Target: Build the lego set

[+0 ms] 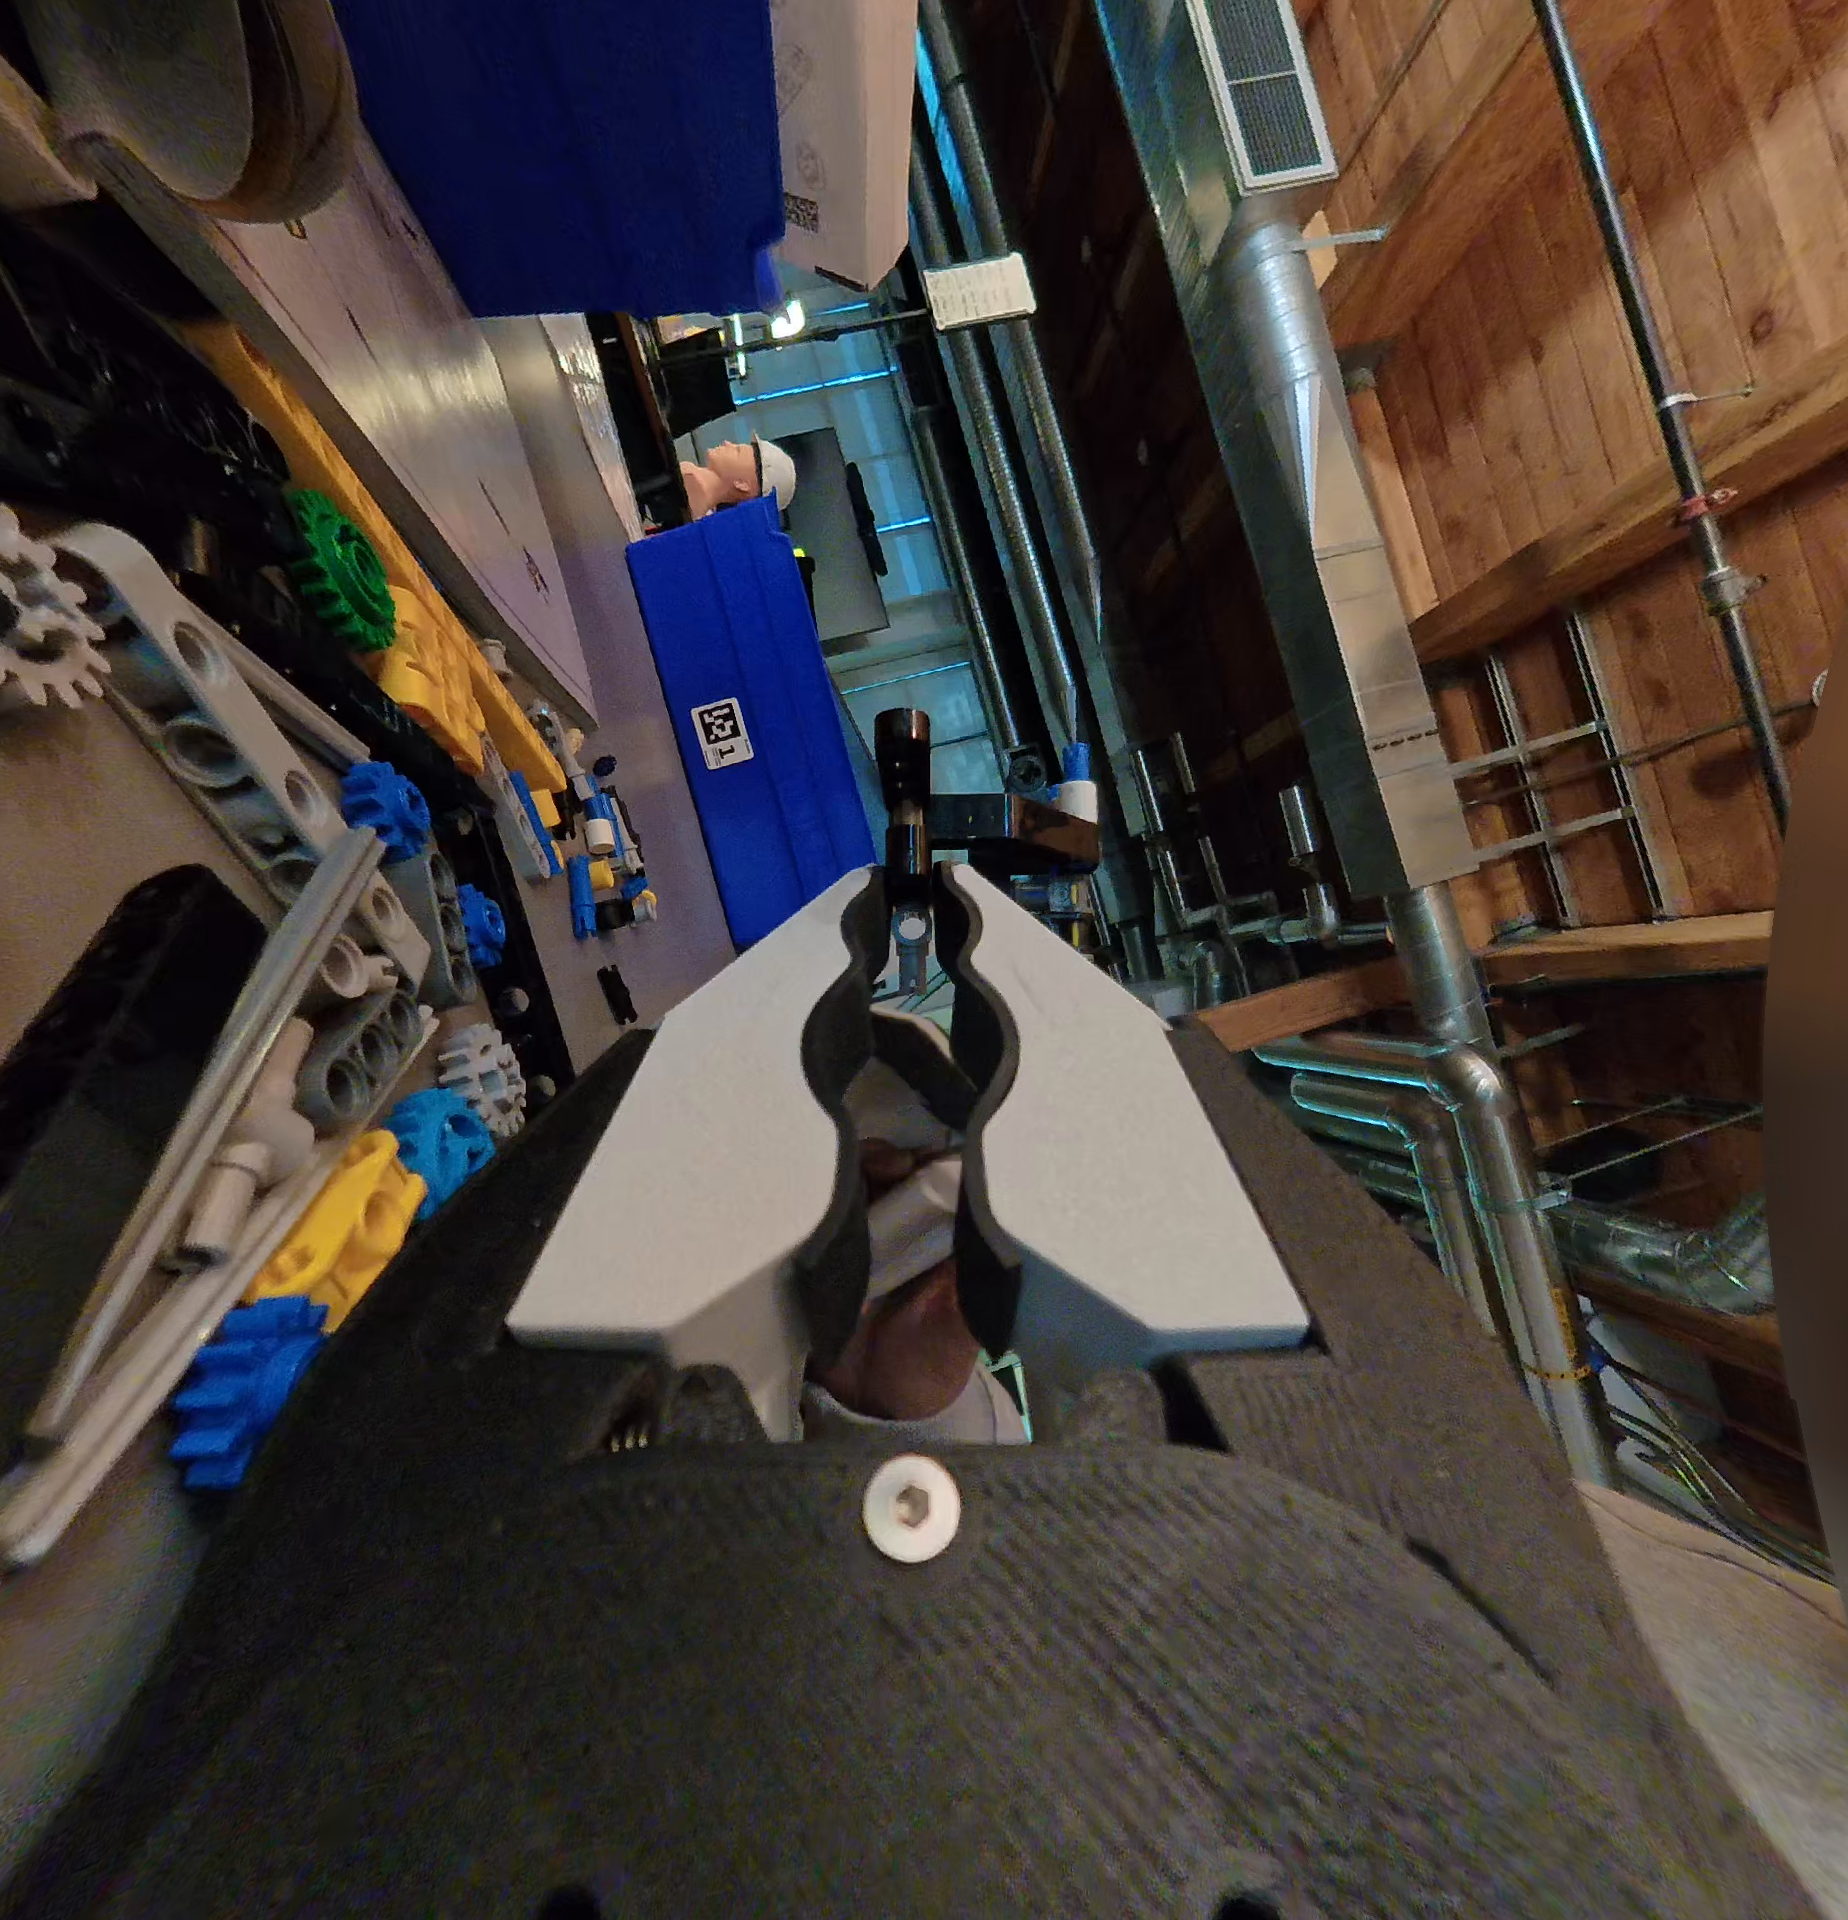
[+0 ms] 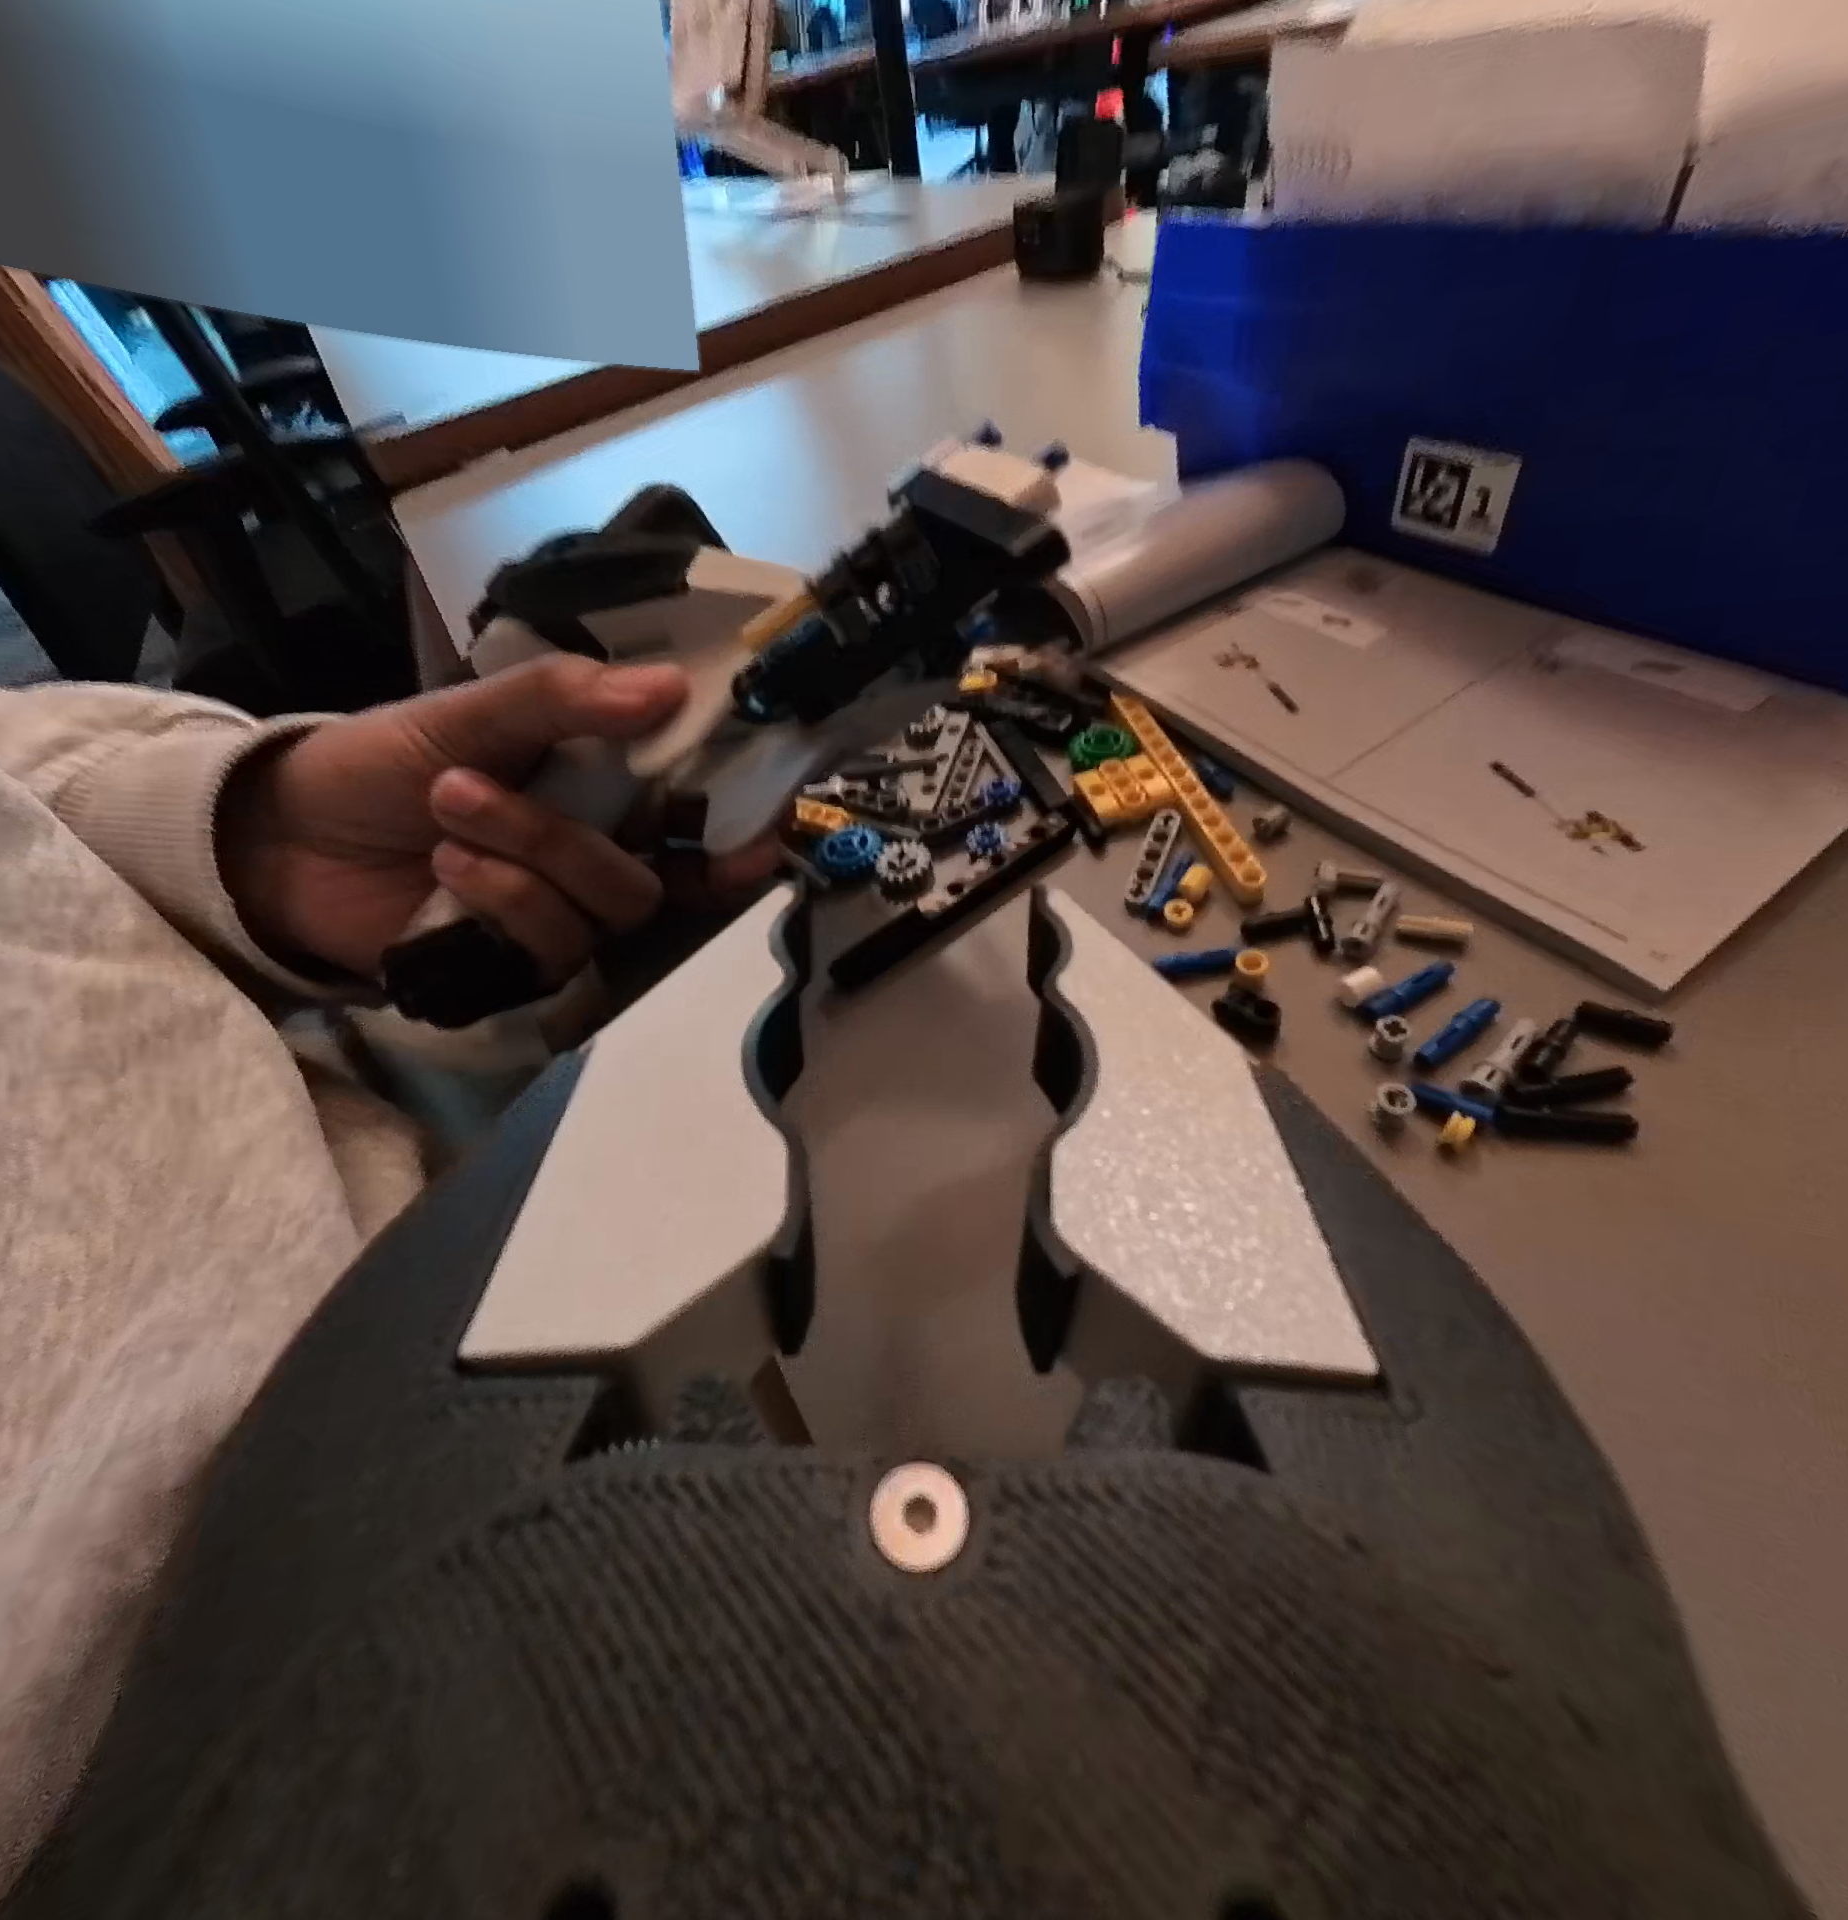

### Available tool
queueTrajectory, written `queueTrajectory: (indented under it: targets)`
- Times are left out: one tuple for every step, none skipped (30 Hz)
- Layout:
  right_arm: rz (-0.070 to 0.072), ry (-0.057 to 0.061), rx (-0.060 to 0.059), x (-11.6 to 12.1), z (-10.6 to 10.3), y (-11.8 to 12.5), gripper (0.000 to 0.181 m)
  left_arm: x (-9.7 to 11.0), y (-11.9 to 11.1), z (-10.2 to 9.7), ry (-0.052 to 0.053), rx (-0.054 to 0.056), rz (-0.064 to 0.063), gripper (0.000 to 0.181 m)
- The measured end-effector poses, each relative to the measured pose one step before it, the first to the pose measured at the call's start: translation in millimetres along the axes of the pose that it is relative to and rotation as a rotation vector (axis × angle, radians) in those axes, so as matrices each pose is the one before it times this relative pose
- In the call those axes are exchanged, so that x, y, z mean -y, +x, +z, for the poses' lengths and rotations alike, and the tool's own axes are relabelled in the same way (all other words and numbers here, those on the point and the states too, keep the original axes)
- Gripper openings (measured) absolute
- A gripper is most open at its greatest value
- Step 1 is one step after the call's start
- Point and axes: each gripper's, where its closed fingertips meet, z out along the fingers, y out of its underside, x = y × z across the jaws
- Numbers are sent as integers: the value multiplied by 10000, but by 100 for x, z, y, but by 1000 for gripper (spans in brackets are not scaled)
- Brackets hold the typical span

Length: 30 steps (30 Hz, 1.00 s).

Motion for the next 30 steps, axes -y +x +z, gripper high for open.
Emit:
queueTrajectory:
  targets:
    - [-46,391,-61,629,-24,-153,42,-9,-5,-2,1,12,32,9]
    - [-144,436,-61,749,-33,-210,42,-13,0,9,6,17,46,9]
    - [-205,439,-93,786,-16,-191,42,-19,-3,18,0,17,44,9]
    - [-242,373,-123,709,31,-186,44,-14,-11,7,0,18,40,9]
    - [-257,284,-128,545,97,-195,46,-27,-6,12,0,21,44,8]
    - [-265,207,-123,356,133,-241,49,-24,-15,12,-2,16,37,9]
    - [-275,153,-120,209,160,-263,51,-13,1,7,1,14,32,9]
    - [-294,111,-135,120,171,-235,53,-9,-6,-2,0,16,38,8]
    - [-306,75,-163,89,184,-176,55,-44,4,17,-9,27,76,9]
    - [-284,19,-174,27,160,-96,56,-64,-7,17,-7,42,113,9]
    - [-214,-36,-120,-23,146,-118,53,-34,-1,9,9,46,119,9]
    - [-124,-67,18,-81,122,-235,44,-11,3,-6,22,35,96,9]
    - [7,-89,32,-132,107,-192,38,4,-2,-11,19,20,52,9]
    - [178,-73,-79,-139,87,37,35,36,-2,-31,34,14,27,9]
    - [304,-13,-43,-106,79,32,32,95,-16,-52,80,32,45,9]
    - [399,33,-1,-41,67,26,32,137,-47,-95,121,75,90,9]
    - [424,61,50,12,74,-9,32,171,-43,-113,165,88,144,9]
    - [374,36,69,14,103,-2,33,130,-12,-104,139,79,157,9]
    - [313,-7,18,-17,101,86,34,94,-29,-86,102,79,147,8]
    - [281,14,-10,29,89,130,35,52,-12,-68,84,82,178,8]
    - [281,77,41,119,49,39,36,15,-17,-52,73,97,219,8]
    - [292,88,65,134,26,10,36,1,0,-43,65,90,227,8]
    - [311,54,49,73,35,48,36,-63,-1,-36,30,87,221,8]
    - [347,51,93,56,21,-13,35,-68,19,-29,27,93,263,8]
    - [387,60,108,58,15,-34,36,-94,38,-32,21,104,310,8]
    - [394,73,105,46,-2,-14,36,-99,60,-33,31,94,325,8]
    - [398,77,103,39,-4,-3,35,-122,90,-4,20,68,314,8]
    - [387,42,101,-7,11,5,34,-137,95,7,0,62,317,8]
    - [355,4,97,-52,18,20,33,-154,138,37,-19,41,329,8]
    - [333,-89,62,-168,41,92,29,-195,173,66,-67,15,330,8]
